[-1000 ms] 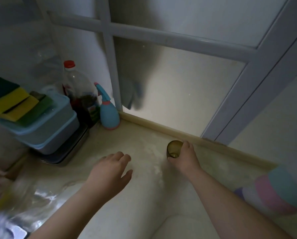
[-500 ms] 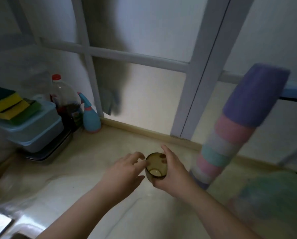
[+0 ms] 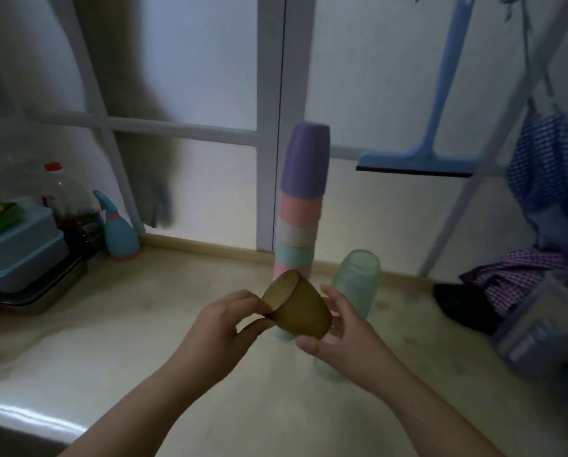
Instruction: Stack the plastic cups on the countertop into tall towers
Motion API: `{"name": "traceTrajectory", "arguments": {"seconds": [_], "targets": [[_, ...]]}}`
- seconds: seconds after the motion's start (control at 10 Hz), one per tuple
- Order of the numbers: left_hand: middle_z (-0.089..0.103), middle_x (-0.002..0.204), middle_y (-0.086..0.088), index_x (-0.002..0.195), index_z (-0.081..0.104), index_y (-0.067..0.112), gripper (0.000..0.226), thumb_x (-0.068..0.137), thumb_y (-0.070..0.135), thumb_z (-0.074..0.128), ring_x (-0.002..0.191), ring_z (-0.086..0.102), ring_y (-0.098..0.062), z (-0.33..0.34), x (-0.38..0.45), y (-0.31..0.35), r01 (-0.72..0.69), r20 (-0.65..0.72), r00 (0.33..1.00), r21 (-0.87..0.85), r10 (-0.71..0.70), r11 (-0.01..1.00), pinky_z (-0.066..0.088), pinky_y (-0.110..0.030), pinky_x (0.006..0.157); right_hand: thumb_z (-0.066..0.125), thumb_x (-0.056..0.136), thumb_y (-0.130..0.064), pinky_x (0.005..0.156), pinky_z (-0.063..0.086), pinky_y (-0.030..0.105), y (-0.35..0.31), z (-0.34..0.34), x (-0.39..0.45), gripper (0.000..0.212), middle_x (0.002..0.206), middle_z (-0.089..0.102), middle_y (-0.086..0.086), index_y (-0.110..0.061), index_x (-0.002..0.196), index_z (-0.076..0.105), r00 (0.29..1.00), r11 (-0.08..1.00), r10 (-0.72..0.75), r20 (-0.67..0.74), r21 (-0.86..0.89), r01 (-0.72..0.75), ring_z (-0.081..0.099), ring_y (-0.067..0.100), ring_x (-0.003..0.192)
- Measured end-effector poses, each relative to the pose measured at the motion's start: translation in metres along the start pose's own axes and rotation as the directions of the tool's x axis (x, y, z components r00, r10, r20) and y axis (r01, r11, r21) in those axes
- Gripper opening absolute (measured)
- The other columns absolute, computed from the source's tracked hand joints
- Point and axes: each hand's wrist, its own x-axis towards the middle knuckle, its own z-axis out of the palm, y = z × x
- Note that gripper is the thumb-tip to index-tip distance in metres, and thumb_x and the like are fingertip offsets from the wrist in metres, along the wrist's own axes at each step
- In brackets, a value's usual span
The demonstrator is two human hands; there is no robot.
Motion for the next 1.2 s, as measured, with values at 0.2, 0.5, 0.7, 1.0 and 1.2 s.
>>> {"name": "traceTrajectory", "arguments": {"seconds": [0.2,0.5,0.7,1.0,1.2], "targets": [[0.068,0.088,0.011,0.088,0.069,0.023,0.033,0.077,0.047,0.049,0.083,0.060,0.000,0.021,0.014,0.029,-0.036,-0.005,0.999,-0.043,0.036,0.998,0.049,-0.015,0.068,0.080,0.066,-0.034,0.088,0.053,0.031,-0.003,-0.030,-0.024,0.044,0.113,0.064,-0.009,-0.046,0.100,0.053,0.982,0.985,-0.038,-0.183,0.161,0.068,0.064,0.008,0.100],[0.061,0.075,0.026,0.087,0.065,0.029,0.012,0.077,0.033,0.059,0.081,0.054,0.011,0.014,0.066,0.039,-0.039,-0.035,0.999,-0.010,0.039,0.999,0.038,-0.001,0.068,0.081,0.064,-0.030,0.075,0.047,0.020,-0.067,-0.119,-0.014,0.059,0.101,0.051,-0.022,-0.035,0.111,0.046,0.884,0.980,-0.182,-0.430,-0.151,0.128,0.053,0.004,0.092],[0.066,0.078,0.015,0.082,0.065,0.027,0.016,0.078,0.038,0.054,0.084,0.054,0.004,0.010,0.080,0.028,-0.097,-0.014,0.995,0.032,0.098,0.995,0.038,-0.001,0.064,0.079,0.068,-0.030,0.089,0.044,0.025,-0.074,-0.119,0.022,0.069,0.115,0.045,-0.008,-0.030,0.128,0.045,0.941,0.936,-0.150,-0.304,-0.351,0.036,0.049,0.013,0.107],[0.061,0.078,0.026,0.084,0.058,0.038,0.012,0.074,0.031,0.061,0.077,0.056,0.011,0.001,0.095,-0.001,-0.104,-0.013,0.994,0.043,0.104,0.994,0.041,-0.005,0.063,0.080,0.068,-0.033,0.089,0.046,0.023,-0.053,-0.094,0.040,0.074,0.118,0.046,-0.012,-0.035,0.131,0.041,0.968,0.934,-0.039,-0.249,-0.353,-0.053,0.048,0.008,0.107],[0.059,0.083,0.031,0.087,0.059,0.035,0.015,0.074,0.028,0.065,0.077,0.055,0.012,0.002,0.106,-0.004,-0.124,-0.018,0.992,0.004,0.124,0.992,0.038,-0.001,0.061,0.080,0.066,-0.038,0.105,0.041,0.034,-0.052,-0.097,0.035,0.092,0.138,0.043,-0.010,-0.038,0.140,0.026,0.966,0.936,-0.001,-0.259,-0.341,-0.090,0.043,0.011,0.122]]}}
